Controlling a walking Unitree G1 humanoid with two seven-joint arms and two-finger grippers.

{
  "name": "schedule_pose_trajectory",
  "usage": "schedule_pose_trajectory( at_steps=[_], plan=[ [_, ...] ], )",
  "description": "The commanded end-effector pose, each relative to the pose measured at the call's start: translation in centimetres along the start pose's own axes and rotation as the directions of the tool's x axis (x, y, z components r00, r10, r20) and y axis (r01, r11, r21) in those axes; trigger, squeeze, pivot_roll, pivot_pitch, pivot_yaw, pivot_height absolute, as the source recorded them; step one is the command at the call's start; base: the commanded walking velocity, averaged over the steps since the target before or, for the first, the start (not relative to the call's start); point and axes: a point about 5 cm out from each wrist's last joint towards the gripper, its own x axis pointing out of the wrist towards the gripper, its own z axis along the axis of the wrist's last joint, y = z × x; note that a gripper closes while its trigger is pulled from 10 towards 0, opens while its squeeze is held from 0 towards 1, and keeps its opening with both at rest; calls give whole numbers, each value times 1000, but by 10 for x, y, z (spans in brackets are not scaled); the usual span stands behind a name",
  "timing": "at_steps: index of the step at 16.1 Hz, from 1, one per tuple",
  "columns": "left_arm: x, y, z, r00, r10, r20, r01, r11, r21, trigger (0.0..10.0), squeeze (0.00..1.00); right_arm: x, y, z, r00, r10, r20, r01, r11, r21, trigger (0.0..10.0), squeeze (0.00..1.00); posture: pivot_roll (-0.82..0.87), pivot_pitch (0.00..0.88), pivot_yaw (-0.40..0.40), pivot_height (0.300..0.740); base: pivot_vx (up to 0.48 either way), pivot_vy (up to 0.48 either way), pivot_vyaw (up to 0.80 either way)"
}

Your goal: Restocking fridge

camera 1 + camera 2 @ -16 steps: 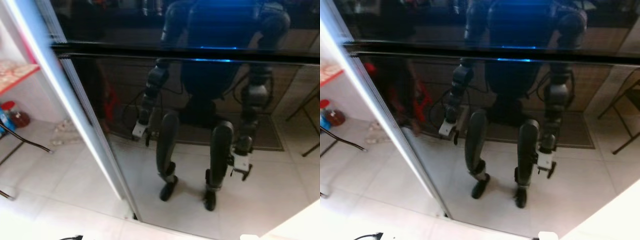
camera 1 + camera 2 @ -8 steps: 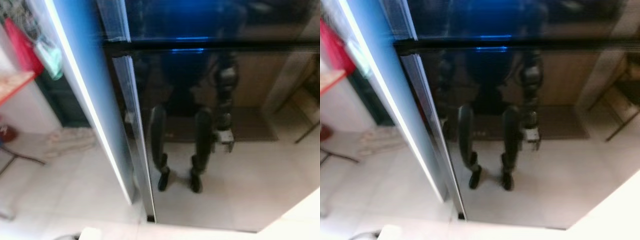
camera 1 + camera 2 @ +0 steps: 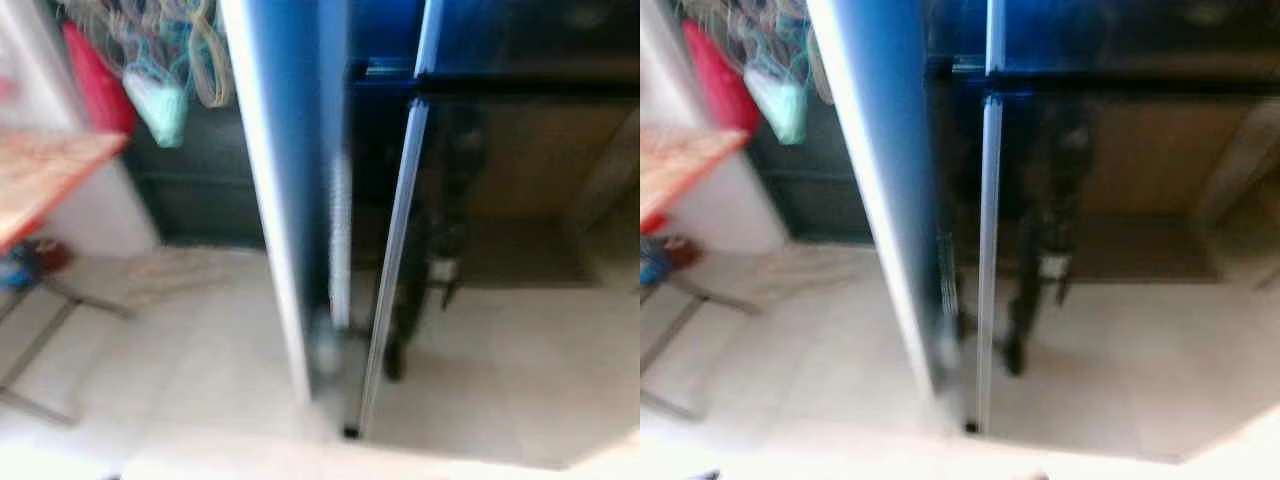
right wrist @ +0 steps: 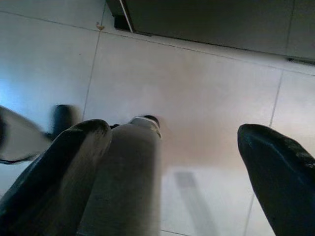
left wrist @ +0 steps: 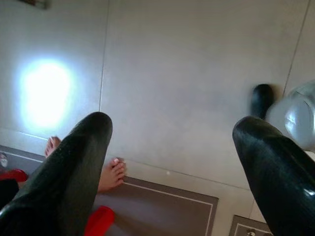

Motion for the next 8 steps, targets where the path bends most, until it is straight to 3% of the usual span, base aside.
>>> schedule_pose_trajectory(
  at_steps=[1, 3, 5, 6, 7, 8],
  plan=[
    [-1, 7, -4, 1000, 24, -6, -24, 1000, -10, 10000, 0, 2, 3, 7, 1000, 14, 12, -14, 1000, -16, 10000, 0, 163, 28, -32, 740, 0, 337, 0],
    [1, -6, -1, 1000, 23, -10, -23, 998, -51, 10000, 0, 1, -12, 15, 1000, -10, 28, 11, 1000, -18, 10000, 0, 172, 0, -25, 740, 0, 343, 0],
    [1, -28, -2, 999, -31, -15, 31, 999, -37, 10000, 0, -2, -33, 16, 996, -83, 41, 79, 993, 88, 10000, 0, 91, 0, -4, 740, 0, 341, 0],
    [2, -34, 3, 999, -44, -3, 43, 998, -40, 10000, 0, -2, -37, 17, 996, -83, 42, 78, 991, 108, 10000, 0, 66, 0, 1, 740, 0, 341, 0],
    [3, -39, 10, 998, -55, 12, 56, 997, -55, 10000, 0, -2, -38, 20, 997, -65, 38, 62, 996, 56, 10000, 0, 7, 0, 6, 740, 0, 337, 0],
    [4, -40, 14, 998, -64, 12, 65, 997, -33, 10000, 0, -1, -36, 23, 997, -71, 43, 69, 996, 62, 10000, 0, -25, 0, -21, 740, 0, 341, 0]
  ],
)
